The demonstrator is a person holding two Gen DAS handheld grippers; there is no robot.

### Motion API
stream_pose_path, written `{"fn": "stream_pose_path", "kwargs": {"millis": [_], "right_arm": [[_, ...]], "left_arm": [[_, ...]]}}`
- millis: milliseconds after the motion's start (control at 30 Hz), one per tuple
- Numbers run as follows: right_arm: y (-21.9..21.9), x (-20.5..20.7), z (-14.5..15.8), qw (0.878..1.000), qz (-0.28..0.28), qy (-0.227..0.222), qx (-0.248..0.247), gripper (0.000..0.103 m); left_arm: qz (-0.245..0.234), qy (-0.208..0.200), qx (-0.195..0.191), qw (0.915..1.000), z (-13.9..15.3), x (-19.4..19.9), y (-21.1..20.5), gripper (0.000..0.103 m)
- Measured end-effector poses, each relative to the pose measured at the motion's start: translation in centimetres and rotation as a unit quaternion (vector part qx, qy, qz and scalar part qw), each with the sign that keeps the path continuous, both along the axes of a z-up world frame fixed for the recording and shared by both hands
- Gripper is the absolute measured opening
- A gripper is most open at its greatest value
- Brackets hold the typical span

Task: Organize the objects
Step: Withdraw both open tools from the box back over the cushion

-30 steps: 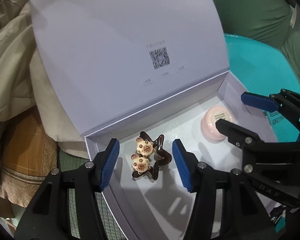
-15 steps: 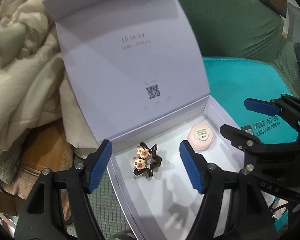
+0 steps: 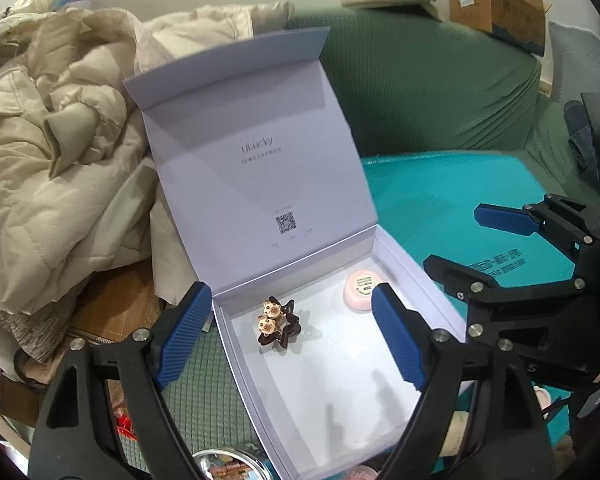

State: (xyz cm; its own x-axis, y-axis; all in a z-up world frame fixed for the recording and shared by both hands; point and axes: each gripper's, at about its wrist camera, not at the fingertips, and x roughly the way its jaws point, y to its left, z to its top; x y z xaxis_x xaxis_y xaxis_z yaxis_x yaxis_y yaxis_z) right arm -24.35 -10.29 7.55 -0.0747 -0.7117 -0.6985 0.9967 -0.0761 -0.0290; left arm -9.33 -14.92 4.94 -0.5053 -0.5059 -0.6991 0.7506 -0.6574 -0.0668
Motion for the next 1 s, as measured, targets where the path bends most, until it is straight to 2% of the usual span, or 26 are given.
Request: {"fn": "stream_pose_path", "kwargs": {"millis": [233, 367, 633, 1000], "right_arm": [[2.8, 0.2, 2.0, 1.0, -0.004, 0.009, -0.012, 0.072], [4.3, 0.0, 3.0, 1.0, -0.011, 0.013, -0.019, 0.072], [7.5, -0.3, 4.5, 0.999, -0.019, 0.016, -0.03, 0.073], [11.1, 0.1, 4.7, 0.999, -0.019, 0.028, -0.029, 0.073]], "left_arm": [[-0.002, 0.015, -0.013, 0.9998, 2.1, 0.9, 2.6, 0.084], [-0.002, 0.025, -0.027, 0.9993, 3.9, 1.5, 4.4, 0.09], [-0.003, 0.038, -0.039, 0.9985, 6.0, 2.4, 7.1, 0.091], [-0.002, 0.045, -0.037, 0.9983, 6.6, 3.6, 9.6, 0.094]]}}
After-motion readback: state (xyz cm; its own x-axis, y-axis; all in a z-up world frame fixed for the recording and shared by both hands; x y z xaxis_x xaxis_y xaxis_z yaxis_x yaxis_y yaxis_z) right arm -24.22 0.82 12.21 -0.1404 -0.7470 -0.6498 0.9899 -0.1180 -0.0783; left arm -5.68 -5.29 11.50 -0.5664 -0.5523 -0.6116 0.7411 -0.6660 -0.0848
